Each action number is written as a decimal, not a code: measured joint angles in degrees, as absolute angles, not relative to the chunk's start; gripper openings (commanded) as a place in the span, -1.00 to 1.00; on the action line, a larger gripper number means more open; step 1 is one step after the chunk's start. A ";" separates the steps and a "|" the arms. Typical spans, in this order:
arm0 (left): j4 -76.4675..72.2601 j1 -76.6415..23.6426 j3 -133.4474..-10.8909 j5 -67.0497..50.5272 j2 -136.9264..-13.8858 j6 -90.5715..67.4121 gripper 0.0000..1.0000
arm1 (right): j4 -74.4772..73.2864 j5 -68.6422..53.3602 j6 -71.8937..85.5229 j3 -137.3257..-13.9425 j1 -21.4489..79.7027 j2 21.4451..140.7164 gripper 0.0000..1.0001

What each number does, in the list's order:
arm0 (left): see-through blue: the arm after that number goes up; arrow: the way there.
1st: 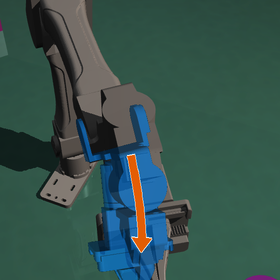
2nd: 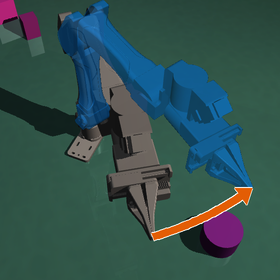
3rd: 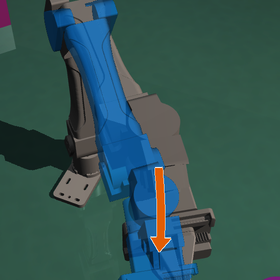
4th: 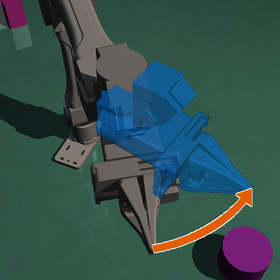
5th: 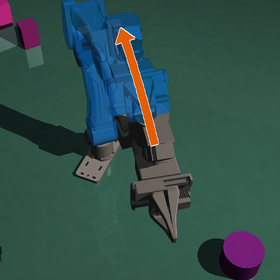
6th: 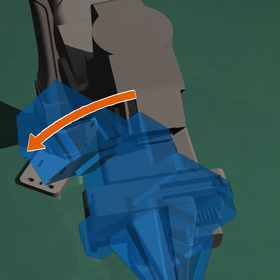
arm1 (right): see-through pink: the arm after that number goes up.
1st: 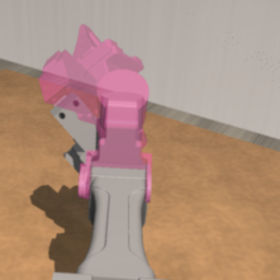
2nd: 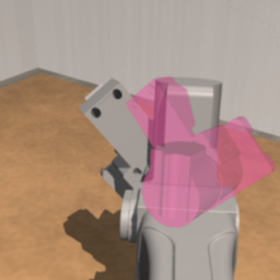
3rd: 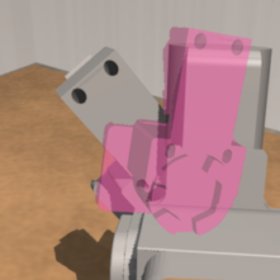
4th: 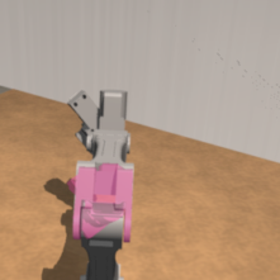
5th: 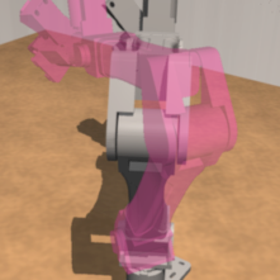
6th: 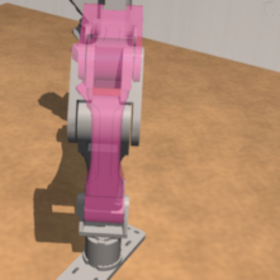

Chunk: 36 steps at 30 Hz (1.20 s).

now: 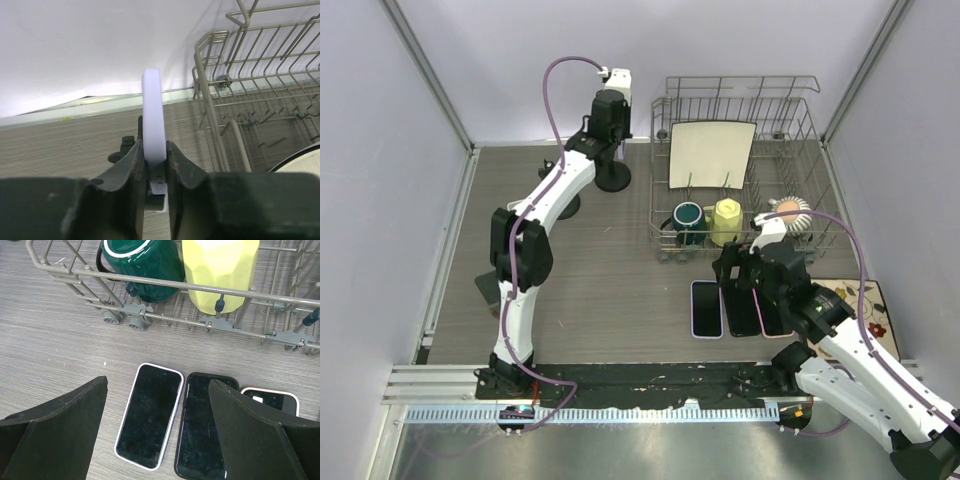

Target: Remove the phone from the phone stand

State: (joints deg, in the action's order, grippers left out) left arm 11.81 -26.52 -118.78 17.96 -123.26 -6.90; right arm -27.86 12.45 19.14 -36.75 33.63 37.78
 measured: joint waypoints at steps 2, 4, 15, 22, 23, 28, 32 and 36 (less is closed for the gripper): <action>11.86 -26.57 -118.80 17.65 -123.22 -6.92 -0.85 | -27.66 12.36 18.81 -36.75 33.63 38.24 0.76; 12.29 -26.76 -118.43 17.61 -122.74 -6.70 -1.00 | -27.35 12.34 18.44 -36.73 33.63 38.65 0.76; 17.98 -28.14 -102.61 14.59 -106.89 -7.14 -1.00 | -25.12 11.77 17.45 -36.75 33.63 41.17 0.81; 20.18 -29.21 -89.17 10.11 -90.98 -9.69 -1.00 | -18.85 5.54 15.46 -36.16 33.63 38.52 0.90; 20.14 -29.34 -87.22 9.39 -88.71 -10.11 -1.00 | -17.08 4.56 15.49 -35.44 33.63 37.32 0.91; 20.29 -30.70 -77.21 7.40 -78.30 -13.17 -1.00 | -10.46 -0.36 17.69 -30.96 33.63 30.98 0.90; 21.32 -33.74 -70.81 7.25 -72.27 -15.40 -1.00 | -9.80 -3.70 20.03 -32.10 33.63 34.52 0.91; 22.31 -39.38 -66.85 7.73 -68.55 -16.97 -1.00 | -9.47 -6.96 22.50 -32.91 33.63 38.92 0.91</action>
State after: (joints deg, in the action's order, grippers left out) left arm 22.31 -39.38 -66.85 7.73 -68.55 -16.97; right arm -9.47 -6.96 22.50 -32.91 33.63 38.92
